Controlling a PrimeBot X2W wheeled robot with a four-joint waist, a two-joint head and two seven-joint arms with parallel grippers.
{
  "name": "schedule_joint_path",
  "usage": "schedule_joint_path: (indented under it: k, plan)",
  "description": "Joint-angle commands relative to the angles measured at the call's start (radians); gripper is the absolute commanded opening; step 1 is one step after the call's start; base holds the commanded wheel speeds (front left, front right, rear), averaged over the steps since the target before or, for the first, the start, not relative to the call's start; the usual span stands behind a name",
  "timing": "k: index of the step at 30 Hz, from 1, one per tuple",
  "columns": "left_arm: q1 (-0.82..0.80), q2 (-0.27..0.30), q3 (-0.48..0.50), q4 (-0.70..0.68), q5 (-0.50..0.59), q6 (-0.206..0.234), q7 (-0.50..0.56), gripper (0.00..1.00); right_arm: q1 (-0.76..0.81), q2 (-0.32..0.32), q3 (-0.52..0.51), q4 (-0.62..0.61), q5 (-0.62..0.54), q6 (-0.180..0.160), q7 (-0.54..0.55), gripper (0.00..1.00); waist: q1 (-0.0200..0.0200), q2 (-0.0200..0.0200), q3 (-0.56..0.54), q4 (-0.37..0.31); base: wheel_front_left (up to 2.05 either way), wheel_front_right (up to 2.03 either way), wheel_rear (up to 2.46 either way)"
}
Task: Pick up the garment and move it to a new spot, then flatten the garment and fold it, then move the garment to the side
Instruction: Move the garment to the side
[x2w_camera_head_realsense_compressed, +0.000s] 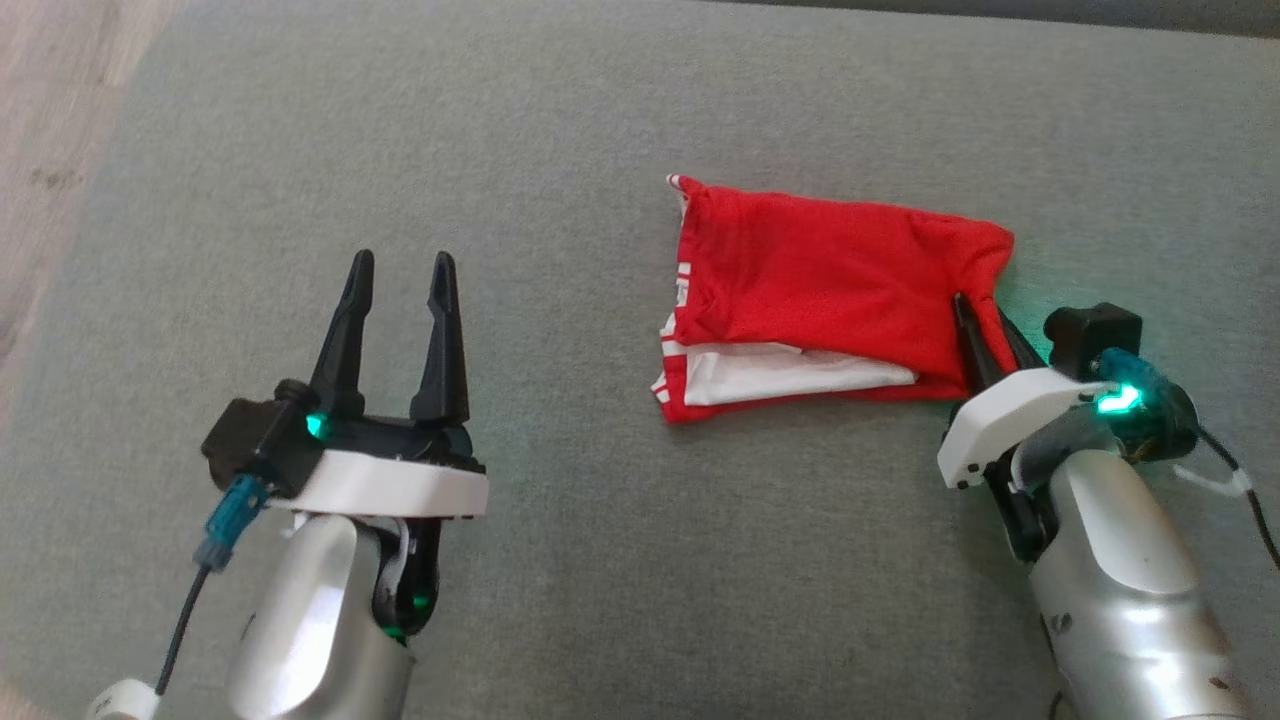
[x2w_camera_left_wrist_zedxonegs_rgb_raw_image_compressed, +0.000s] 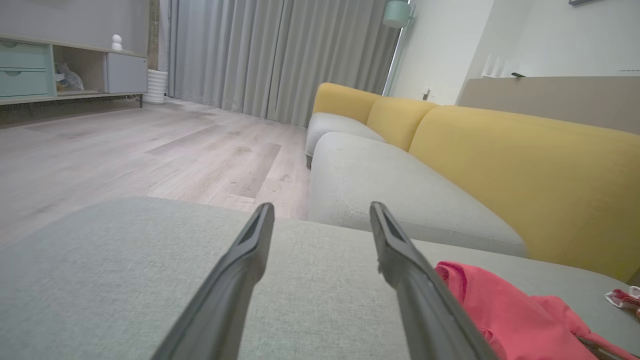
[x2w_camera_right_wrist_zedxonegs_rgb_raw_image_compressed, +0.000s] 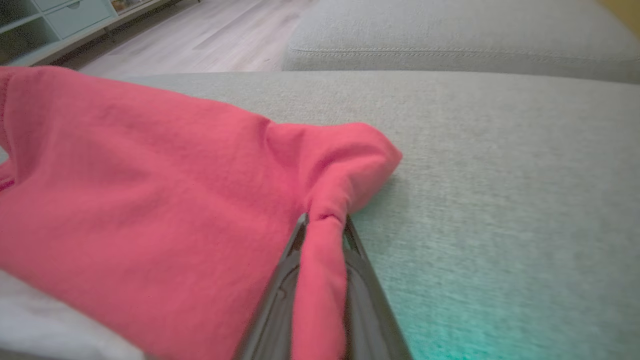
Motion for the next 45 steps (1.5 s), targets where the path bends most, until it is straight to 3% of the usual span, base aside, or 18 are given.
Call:
schedule_joint_path:
  k: [1,6,12,17,23,31,36,45]
  plan:
    - [-0.033,0.009,0.022,-0.030,0.008,0.005,-0.008,1.00,-0.004,0.011,0.019,-0.015,-0.024,-0.001,-0.019,0.00,-0.0001,0.0000,-0.015,-0.014,0.00,0.00,0.00]
    - [-0.030,0.009,-0.005,-0.031,-0.007,0.010,-0.008,1.00,-0.003,-0.007,-0.013,-0.078,-0.128,-0.001,-0.081,0.00,-0.0001,0.0000,-0.068,-0.059,0.00,0.00,0.00]
    - [-0.016,0.009,-0.053,-0.042,-0.026,0.026,-0.008,1.00,0.019,-0.087,0.006,-0.204,-0.162,-0.001,-0.070,0.00,-0.0001,0.0000,-0.107,-0.121,0.00,0.00,0.00]
    - [-0.018,0.009,-0.061,-0.061,-0.037,0.047,-0.008,1.00,0.029,-0.199,0.028,-0.343,-0.141,-0.001,0.008,0.00,-0.0001,0.0000,-0.099,-0.181,0.00,0.00,0.00]
    - [-0.039,0.009,-0.059,-0.075,-0.021,0.042,-0.008,1.00,0.041,-0.358,0.008,-0.473,-0.088,-0.001,0.131,0.00,-0.0001,0.0000,-0.044,-0.229,0.00,0.00,0.00]
    - [-0.084,0.009,-0.030,-0.078,0.004,0.021,-0.008,1.00,0.023,-0.525,-0.072,-0.449,-0.083,-0.001,0.194,0.00,-0.0001,0.0000,0.057,-0.256,0.00,0.00,0.00]
    - [-0.106,0.009,-0.018,-0.073,0.015,0.008,-0.008,1.00,0.007,-0.554,-0.149,-0.396,-0.114,-0.001,0.204,0.00,-0.0001,0.0000,0.101,-0.256,0.00,0.00,0.00]
    - [-0.124,0.009,0.014,-0.070,0.028,-0.004,-0.008,1.00,-0.003,-0.529,-0.199,-0.371,-0.151,-0.001,0.204,0.00,-0.0001,0.0000,0.144,-0.251,0.00,0.00,0.00]
